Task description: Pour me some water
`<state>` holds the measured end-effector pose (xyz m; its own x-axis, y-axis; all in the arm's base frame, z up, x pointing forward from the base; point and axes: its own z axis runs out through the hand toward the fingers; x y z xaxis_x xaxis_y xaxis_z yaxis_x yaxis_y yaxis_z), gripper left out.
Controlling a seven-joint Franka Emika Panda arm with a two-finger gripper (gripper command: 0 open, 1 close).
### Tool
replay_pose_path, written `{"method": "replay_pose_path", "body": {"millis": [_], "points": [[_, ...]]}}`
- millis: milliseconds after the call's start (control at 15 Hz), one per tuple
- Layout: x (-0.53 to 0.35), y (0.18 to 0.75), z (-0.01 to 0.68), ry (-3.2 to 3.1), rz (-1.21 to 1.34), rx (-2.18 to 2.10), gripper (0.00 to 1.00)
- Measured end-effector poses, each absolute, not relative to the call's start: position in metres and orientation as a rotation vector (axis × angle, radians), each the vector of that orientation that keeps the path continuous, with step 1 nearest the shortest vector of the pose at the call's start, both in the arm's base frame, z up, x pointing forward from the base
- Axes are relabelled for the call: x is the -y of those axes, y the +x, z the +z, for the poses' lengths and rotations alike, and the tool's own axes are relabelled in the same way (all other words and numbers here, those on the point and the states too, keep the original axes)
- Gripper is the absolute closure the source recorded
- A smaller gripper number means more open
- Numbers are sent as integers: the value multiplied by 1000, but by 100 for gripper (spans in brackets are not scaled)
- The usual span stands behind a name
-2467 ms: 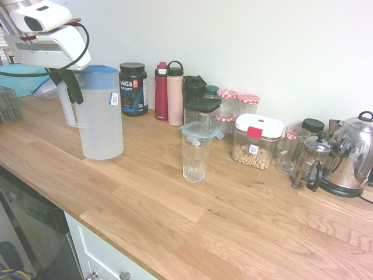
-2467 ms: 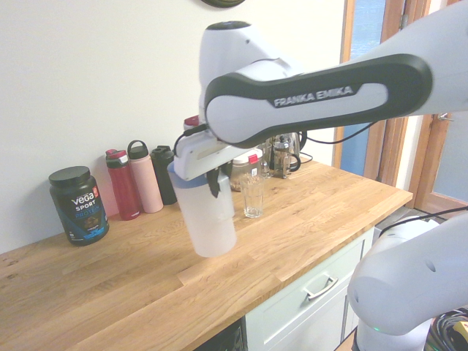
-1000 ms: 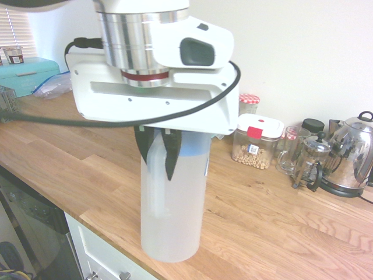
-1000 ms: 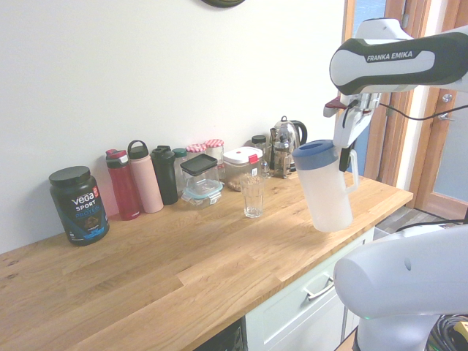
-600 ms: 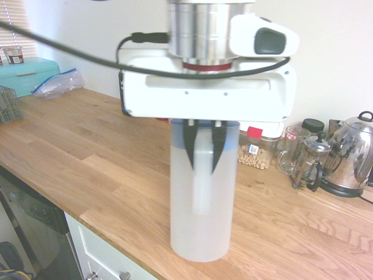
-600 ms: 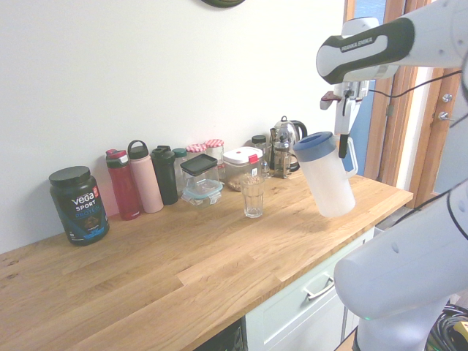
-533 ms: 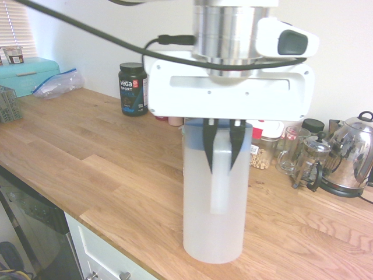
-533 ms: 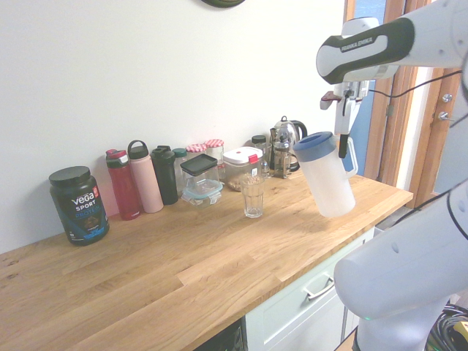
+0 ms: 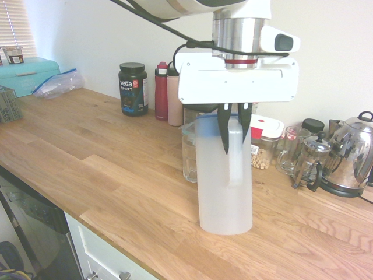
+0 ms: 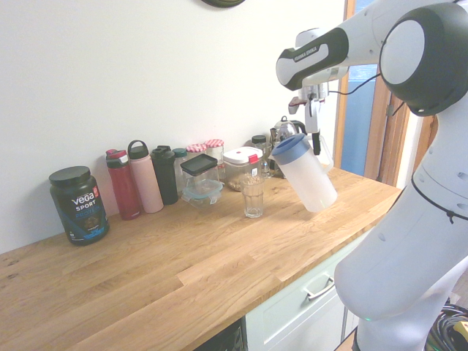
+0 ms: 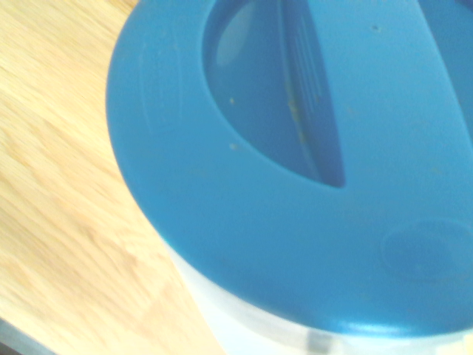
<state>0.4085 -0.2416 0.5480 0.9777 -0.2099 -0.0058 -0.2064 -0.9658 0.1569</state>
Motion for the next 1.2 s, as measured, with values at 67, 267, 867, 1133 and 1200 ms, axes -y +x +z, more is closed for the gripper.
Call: {"method": "replay_pose_path", "body": {"millis": [67,267,867,1133,1200], "points": [[229,417,546,2960,-45,289,100],[210,430,539,2905,-95,229,100],[166,448,551,2663,-236,93,100],[161,461,555,2546,-301,54,100],[161,466,554,2520,-315,50,100]]}}
